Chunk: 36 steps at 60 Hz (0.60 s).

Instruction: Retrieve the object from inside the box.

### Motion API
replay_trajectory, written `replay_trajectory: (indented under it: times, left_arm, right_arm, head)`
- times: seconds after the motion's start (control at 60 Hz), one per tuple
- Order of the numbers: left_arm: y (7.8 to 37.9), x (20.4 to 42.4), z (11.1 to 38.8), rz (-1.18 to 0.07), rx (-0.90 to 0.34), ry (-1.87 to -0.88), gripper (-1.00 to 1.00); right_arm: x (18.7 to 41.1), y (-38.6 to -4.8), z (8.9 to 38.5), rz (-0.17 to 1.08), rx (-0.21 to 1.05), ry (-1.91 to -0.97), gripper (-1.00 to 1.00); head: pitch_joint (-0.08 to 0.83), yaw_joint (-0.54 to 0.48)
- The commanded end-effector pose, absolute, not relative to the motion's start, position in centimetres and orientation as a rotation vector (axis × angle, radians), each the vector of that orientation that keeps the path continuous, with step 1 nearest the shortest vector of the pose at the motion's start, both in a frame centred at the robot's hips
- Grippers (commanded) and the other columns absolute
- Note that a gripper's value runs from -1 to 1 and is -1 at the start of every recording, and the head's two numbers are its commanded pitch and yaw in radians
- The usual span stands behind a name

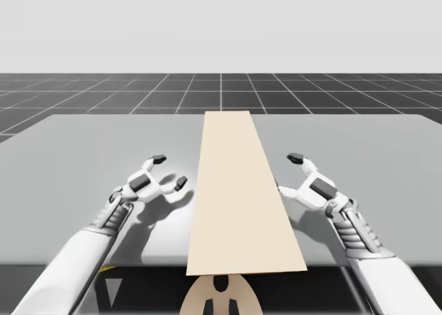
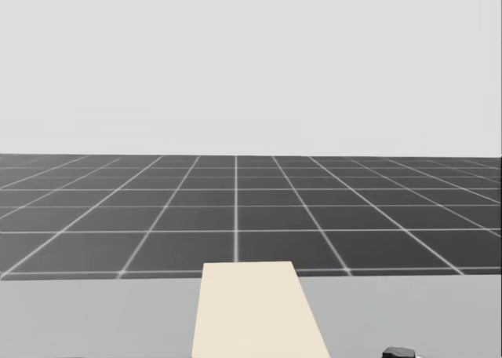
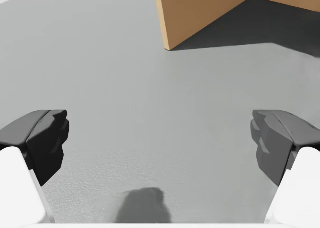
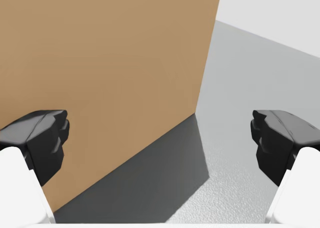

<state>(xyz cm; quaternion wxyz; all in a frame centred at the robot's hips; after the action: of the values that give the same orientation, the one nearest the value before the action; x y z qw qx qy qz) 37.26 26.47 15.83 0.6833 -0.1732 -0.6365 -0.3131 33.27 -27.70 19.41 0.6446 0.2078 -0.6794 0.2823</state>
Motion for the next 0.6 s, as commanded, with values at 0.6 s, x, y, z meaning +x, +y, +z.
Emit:
replay_trajectory:
  times: [0.6]
  left_arm:
    - [19.3,37.2,16.1,-1.088,-0.72,-1.409,-1.0]
  right_arm:
    - [30.7,-26.6,18.5,0.878,0.549,-1.65,-1.0]
  head:
    - [0.002,-0.06]
